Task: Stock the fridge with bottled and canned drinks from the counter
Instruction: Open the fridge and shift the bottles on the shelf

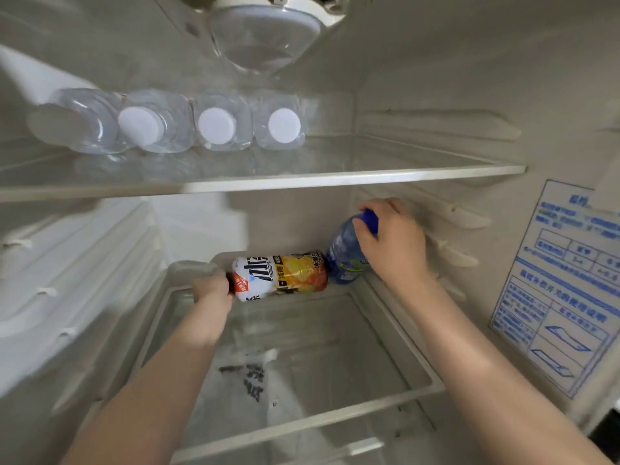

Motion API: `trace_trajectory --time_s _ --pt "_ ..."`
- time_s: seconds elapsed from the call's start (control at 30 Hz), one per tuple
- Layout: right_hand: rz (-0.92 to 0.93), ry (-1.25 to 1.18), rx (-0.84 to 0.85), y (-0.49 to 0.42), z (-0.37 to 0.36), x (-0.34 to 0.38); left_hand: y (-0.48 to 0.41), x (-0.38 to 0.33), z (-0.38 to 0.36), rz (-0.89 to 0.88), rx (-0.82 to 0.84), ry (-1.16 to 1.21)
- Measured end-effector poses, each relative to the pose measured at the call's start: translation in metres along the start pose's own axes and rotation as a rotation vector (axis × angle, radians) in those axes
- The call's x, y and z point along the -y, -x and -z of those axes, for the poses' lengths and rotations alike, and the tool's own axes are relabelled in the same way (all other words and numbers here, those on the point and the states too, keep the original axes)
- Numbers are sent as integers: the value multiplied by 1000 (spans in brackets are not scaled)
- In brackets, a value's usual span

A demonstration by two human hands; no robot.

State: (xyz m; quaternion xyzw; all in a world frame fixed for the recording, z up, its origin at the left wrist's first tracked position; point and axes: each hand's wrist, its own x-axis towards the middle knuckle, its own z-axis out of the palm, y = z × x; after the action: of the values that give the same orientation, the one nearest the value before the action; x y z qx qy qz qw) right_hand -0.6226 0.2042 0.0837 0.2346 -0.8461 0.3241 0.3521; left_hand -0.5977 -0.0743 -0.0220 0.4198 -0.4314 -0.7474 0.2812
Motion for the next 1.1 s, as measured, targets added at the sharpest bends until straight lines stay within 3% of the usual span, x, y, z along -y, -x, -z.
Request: trace_trajectory --time_s 0.13,0.23,0.43,0.53,0.73,1.1 --pt "22 46 12 -31 -14 -2 20 -10 2 -411 -111 -5" --pt "26 140 72 -54 -23 -4 48 -37 -3 -691 -26 -51" --pt "64 60 56 -70 -42 -2 88 -61 -14 -935 258 -290" --pt "65 18 71 -75 -50 2 100 -64 -23 -962 431 -410" --pt "179 162 308 -84 -61 5 119 -59 -44 -924 596 -513" --pt "128 284 207 -85 -75 -13 120 -53 -50 -892 663 -566"
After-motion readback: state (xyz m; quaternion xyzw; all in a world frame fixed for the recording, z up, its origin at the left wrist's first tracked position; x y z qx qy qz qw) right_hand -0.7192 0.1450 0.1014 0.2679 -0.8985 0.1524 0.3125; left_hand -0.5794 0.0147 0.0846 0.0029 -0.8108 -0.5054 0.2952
